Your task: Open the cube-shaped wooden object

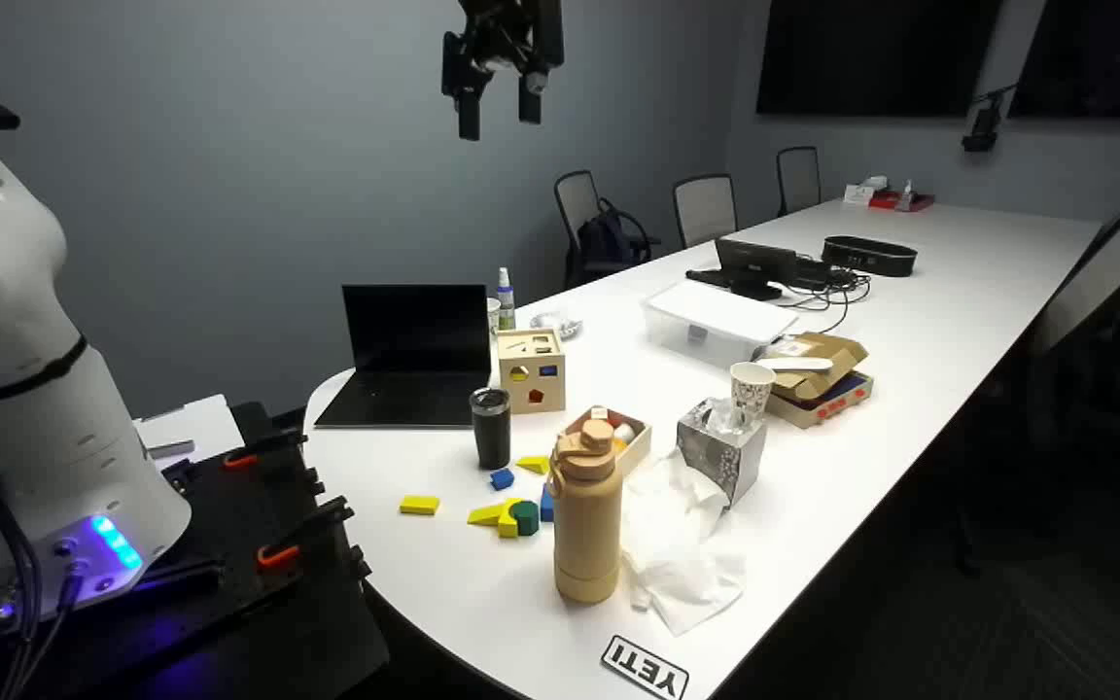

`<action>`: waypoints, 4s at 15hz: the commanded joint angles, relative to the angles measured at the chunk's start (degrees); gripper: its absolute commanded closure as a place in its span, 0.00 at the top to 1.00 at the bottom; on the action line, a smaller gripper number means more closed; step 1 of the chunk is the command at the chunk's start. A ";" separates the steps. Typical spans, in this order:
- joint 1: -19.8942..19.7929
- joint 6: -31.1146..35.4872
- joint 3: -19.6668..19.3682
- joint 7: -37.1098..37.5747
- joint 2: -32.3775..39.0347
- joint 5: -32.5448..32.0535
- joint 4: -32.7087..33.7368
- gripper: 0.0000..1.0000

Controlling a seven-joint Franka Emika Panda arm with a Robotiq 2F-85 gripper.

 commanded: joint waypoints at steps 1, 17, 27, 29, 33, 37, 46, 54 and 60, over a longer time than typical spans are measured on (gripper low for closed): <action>0.27 -0.14 -0.23 0.02 0.06 -0.03 0.15 1.00; 11.80 34.78 11.31 41.24 33.33 13.07 6.41 1.00; 20.22 52.65 6.86 49.93 54.24 13.39 16.18 1.00; 20.97 54.06 6.22 50.24 55.38 13.53 16.89 1.00; 21.75 56.03 5.64 51.44 57.09 14.25 17.11 1.00; 22.33 56.19 4.67 55.01 59.25 15.32 17.28 1.00; 22.61 56.13 4.64 56.67 63.56 18.92 20.89 1.00; 24.38 55.77 3.16 59.80 67.54 17.59 26.33 1.00; 24.36 53.11 3.40 58.12 68.57 18.15 27.78 1.00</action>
